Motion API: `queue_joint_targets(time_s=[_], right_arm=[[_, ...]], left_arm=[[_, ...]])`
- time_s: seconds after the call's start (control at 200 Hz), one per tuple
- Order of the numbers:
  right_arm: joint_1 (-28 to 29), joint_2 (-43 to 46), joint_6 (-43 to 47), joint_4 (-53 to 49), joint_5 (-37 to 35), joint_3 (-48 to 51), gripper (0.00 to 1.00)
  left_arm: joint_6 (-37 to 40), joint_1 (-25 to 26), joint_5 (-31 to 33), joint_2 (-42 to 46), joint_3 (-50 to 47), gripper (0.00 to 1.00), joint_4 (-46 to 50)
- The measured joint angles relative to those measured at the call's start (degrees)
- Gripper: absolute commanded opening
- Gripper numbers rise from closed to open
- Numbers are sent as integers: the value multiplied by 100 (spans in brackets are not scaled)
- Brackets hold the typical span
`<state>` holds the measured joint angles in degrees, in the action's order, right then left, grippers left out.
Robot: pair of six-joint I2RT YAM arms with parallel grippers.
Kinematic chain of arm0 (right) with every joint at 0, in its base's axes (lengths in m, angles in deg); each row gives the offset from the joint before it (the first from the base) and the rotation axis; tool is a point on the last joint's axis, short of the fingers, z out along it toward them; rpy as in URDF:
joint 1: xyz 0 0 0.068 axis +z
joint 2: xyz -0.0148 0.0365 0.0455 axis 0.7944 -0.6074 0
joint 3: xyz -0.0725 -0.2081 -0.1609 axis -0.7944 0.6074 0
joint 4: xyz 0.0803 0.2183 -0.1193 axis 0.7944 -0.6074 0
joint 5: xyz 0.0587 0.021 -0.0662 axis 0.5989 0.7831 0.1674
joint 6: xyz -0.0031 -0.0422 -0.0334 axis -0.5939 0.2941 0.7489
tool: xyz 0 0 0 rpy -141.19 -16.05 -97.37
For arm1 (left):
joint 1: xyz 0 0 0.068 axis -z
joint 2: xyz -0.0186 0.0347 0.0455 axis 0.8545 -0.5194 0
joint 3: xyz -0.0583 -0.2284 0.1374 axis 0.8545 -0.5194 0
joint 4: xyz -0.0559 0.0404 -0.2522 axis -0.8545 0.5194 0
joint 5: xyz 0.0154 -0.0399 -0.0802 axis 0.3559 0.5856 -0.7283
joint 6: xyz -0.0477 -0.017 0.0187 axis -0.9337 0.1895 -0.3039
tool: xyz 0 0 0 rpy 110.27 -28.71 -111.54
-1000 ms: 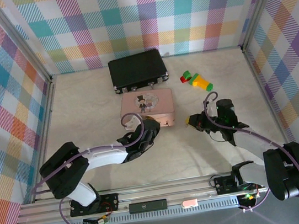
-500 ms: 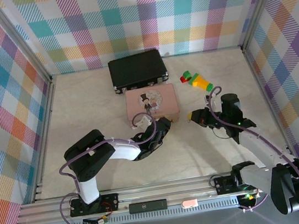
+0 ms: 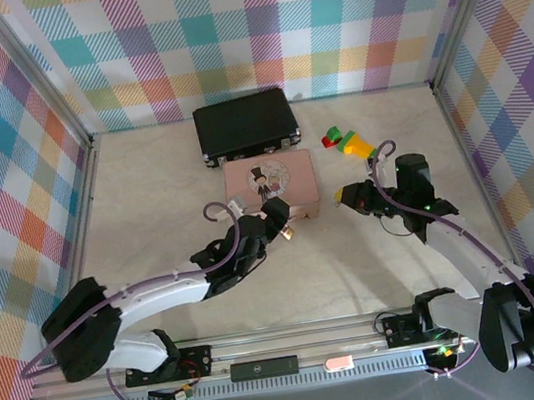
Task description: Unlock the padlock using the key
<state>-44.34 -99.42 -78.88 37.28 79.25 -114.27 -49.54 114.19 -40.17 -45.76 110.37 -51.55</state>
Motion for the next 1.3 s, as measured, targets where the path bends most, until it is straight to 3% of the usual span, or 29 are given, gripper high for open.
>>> queue_joint_targets(time_s=[0.155, 0.355, 0.725, 0.92, 1.135, 1.295], right_arm=[[0, -20, -42, 28, 22, -7, 0], [0, -20, -470, 667, -136, 20, 0], [264, -26, -977, 1775, -682, 232, 0], [481, -111, -1211, 2288, -846, 417, 0], [804, -107, -1355, 2575, -1453, 601, 0], [1001, -111, -1480, 2732, -1930, 787, 0]], left_arm=[[358, -66, -61, 236, 109, 94, 205], [424, -179, -446, -365, 658, 93, -160], [-140, -175, -629, -1320, 1248, 90, -1056], [-623, -157, -588, -1980, 1403, 77, -1641], [-911, -72, -516, -2271, 1617, 72, -1967], [-1097, -2, -396, -2280, 1622, 56, -2247]])
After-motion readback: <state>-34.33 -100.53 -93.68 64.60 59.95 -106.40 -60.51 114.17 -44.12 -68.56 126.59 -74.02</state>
